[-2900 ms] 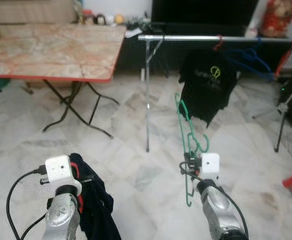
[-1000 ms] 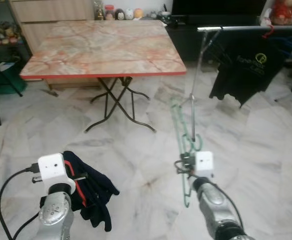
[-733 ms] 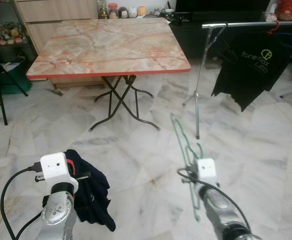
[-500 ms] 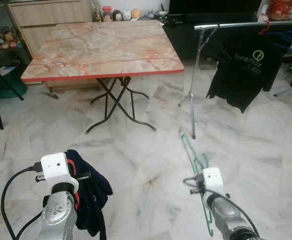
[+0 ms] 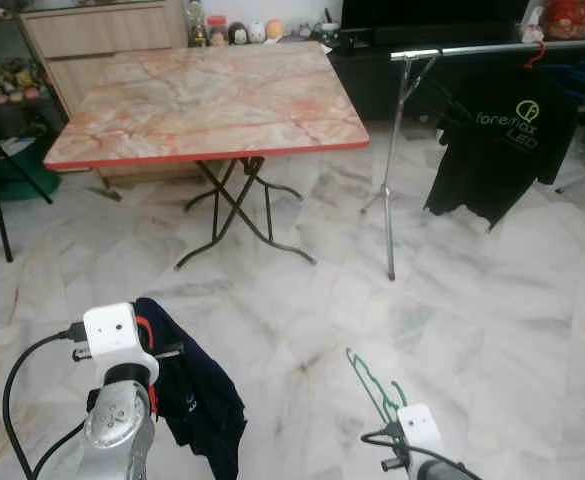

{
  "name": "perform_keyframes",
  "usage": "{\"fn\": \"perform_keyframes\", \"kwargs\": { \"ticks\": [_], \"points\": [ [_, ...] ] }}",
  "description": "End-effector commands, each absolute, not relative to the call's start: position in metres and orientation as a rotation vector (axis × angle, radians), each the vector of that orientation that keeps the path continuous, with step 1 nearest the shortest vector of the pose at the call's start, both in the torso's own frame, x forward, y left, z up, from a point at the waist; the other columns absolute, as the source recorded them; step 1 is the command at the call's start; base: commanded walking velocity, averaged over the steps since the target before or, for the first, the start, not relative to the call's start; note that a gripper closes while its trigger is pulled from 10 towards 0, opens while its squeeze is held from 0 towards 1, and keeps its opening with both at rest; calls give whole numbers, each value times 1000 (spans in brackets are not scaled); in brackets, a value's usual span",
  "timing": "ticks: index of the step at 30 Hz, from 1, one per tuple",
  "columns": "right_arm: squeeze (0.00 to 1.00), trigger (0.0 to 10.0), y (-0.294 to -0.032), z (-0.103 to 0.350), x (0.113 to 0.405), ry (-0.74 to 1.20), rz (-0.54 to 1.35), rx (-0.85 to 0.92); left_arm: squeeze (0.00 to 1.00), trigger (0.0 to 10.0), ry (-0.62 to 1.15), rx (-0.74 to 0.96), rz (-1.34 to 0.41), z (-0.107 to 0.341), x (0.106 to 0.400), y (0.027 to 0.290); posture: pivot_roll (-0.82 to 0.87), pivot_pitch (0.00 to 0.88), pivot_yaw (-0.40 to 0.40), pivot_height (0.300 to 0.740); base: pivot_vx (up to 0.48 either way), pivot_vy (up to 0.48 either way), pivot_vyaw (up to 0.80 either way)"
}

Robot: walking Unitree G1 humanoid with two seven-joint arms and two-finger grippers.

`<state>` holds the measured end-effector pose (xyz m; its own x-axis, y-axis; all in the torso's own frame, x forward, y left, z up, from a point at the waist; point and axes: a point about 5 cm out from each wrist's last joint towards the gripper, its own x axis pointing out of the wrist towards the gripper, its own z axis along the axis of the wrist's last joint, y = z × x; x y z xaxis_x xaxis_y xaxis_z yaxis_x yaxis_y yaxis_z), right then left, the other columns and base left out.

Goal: Hang hanger

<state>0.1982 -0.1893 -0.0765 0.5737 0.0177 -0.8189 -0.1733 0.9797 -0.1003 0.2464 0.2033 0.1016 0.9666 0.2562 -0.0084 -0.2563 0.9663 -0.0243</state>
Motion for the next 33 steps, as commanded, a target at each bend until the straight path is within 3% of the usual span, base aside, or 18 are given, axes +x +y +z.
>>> {"fn": "perform_keyframes", "kwargs": {
  "ticks": [1,5,16,20,26,33],
  "points": [
    [0,10000,-188,-74,202,935,105,-164,0,10000,-23,-12,260,109,247,205,42,27,32,740,345,0,0],
    [0,10000,-189,-73,204,923,100,-155,0,10000,-18,-11,248,109,249,202,43,24,34,740,356,0,600],
    [0,10000,-189,-73,204,921,92,-113,0,10000,-11,-3,249,109,249,203,46,24,35,740,375,0,0],
    [0,10000,-188,-76,199,948,132,-189,0,10000,-8,-1,252,108,249,203,46,24,35,740,376,0,0],
    [0,10000,-187,-78,196,957,131,-157,0,10000,-5,0,255,108,248,203,47,24,33,740,375,0,591],
    [0,10000,-199,-77,195,957,104,-146,0,10000,-5,-2,252,108,248,203,42,24,32,740,374,0,0]
  ]
}}
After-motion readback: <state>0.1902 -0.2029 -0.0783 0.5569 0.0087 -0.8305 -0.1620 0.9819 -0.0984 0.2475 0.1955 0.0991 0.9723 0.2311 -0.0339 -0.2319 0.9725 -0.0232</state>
